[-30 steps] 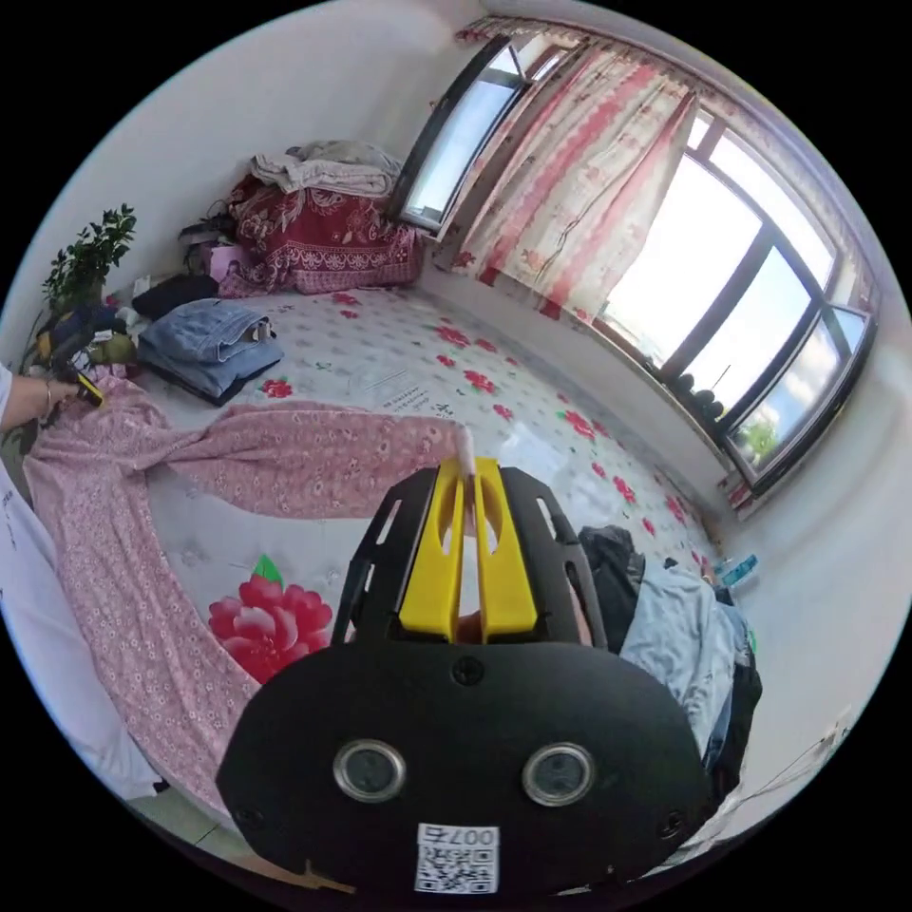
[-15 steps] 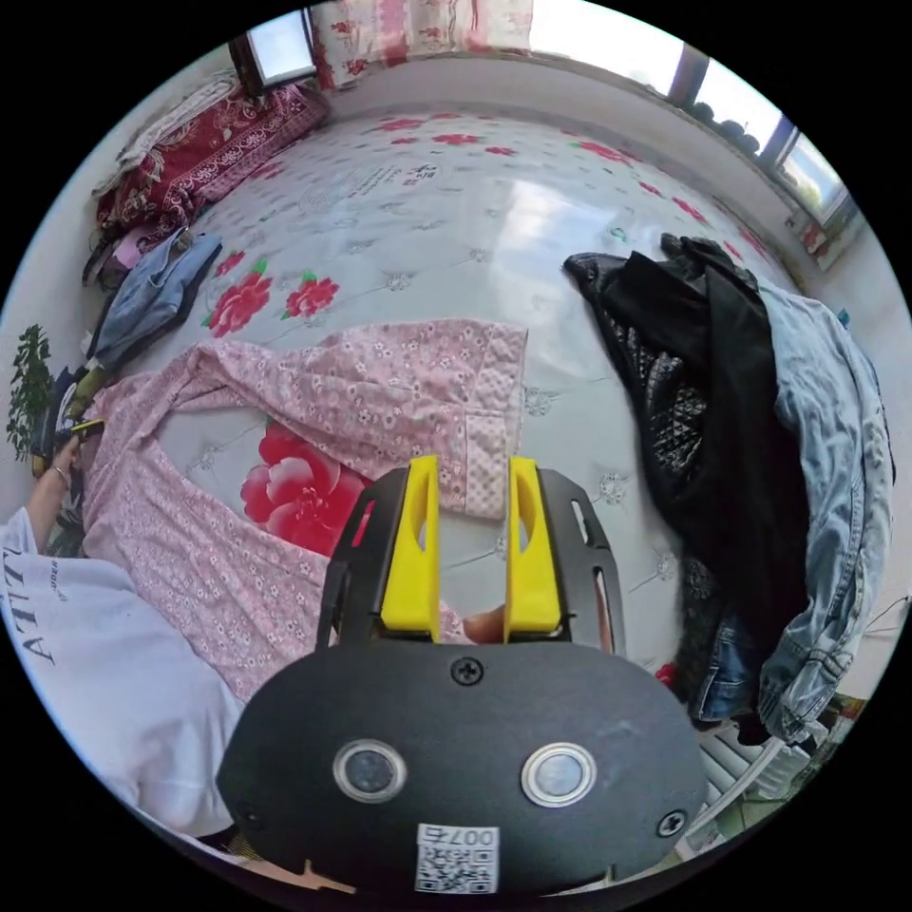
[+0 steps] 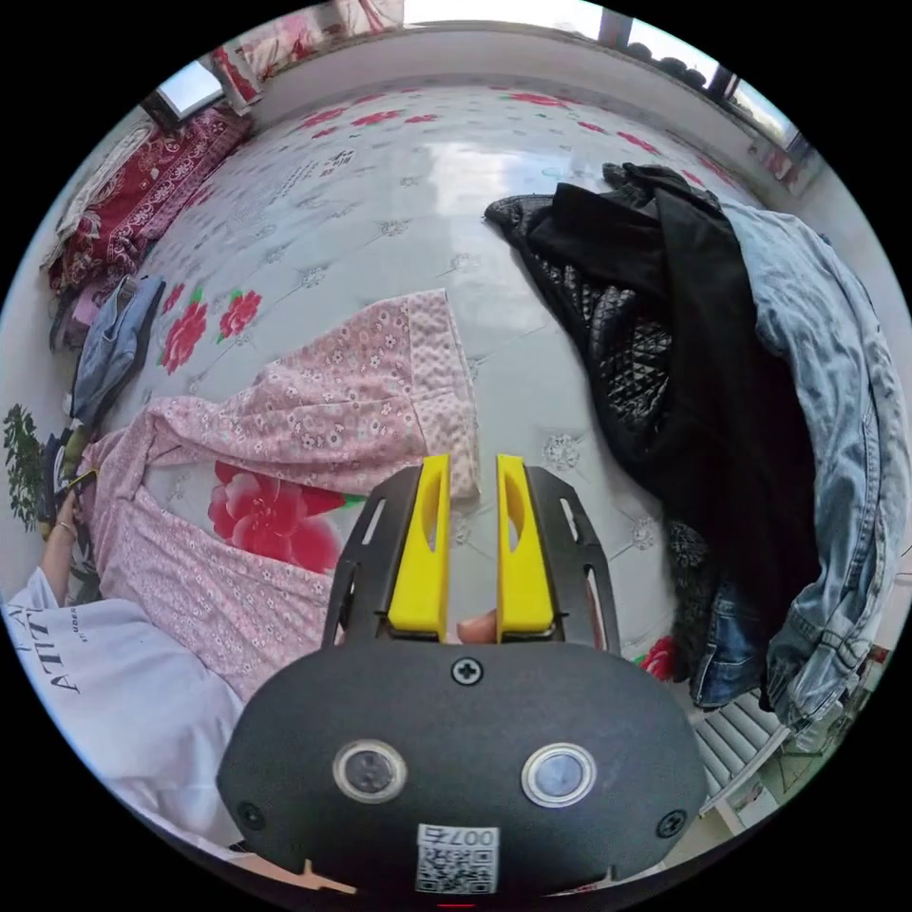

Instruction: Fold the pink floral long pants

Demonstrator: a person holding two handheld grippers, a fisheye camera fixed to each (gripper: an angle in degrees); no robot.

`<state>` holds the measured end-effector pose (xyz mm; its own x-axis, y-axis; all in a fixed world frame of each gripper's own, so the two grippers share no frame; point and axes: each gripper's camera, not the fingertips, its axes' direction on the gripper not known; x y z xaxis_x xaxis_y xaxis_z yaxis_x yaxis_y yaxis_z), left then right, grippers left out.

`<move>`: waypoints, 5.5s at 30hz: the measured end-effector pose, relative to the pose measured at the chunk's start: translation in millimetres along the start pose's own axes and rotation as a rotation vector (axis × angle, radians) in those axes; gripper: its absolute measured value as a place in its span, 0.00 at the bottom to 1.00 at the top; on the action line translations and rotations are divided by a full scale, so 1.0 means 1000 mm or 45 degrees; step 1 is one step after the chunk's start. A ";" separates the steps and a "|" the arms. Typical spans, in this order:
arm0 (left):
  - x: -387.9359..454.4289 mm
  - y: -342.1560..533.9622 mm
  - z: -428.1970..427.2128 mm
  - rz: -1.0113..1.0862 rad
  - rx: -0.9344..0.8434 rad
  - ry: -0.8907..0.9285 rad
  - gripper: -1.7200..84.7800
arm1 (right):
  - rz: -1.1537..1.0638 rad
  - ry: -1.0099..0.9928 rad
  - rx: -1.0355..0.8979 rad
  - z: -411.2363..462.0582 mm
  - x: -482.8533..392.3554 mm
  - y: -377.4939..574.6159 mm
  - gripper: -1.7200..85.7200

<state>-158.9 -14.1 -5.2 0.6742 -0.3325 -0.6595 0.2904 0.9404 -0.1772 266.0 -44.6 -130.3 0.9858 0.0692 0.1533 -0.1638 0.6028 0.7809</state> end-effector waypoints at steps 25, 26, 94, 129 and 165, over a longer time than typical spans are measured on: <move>0.027 -0.034 0.004 0.130 0.027 -0.107 0.01 | -0.325 -0.187 0.756 -0.163 0.014 0.020 0.02; 0.026 -0.035 0.006 0.126 0.030 -0.126 0.01 | -0.243 -0.195 0.587 -0.135 0.027 0.018 0.02; 0.027 0.198 -0.014 0.388 -0.044 -0.022 0.01 | 0.266 0.099 0.168 -0.029 0.015 0.211 0.06; 0.047 0.208 -0.018 0.218 -0.103 -0.052 0.01 | -0.408 -0.023 -0.036 0.035 -0.190 0.187 0.11; 0.008 -0.071 0.028 0.487 -0.007 0.046 0.02 | -0.549 0.324 -0.118 0.065 -0.146 -0.270 0.10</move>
<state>-155.4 -85.7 23.0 0.7087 0.0451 -0.7041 0.0190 0.9964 0.0830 163.4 -269.3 -323.7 0.9429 -0.0171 -0.3326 0.2531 0.6862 0.6819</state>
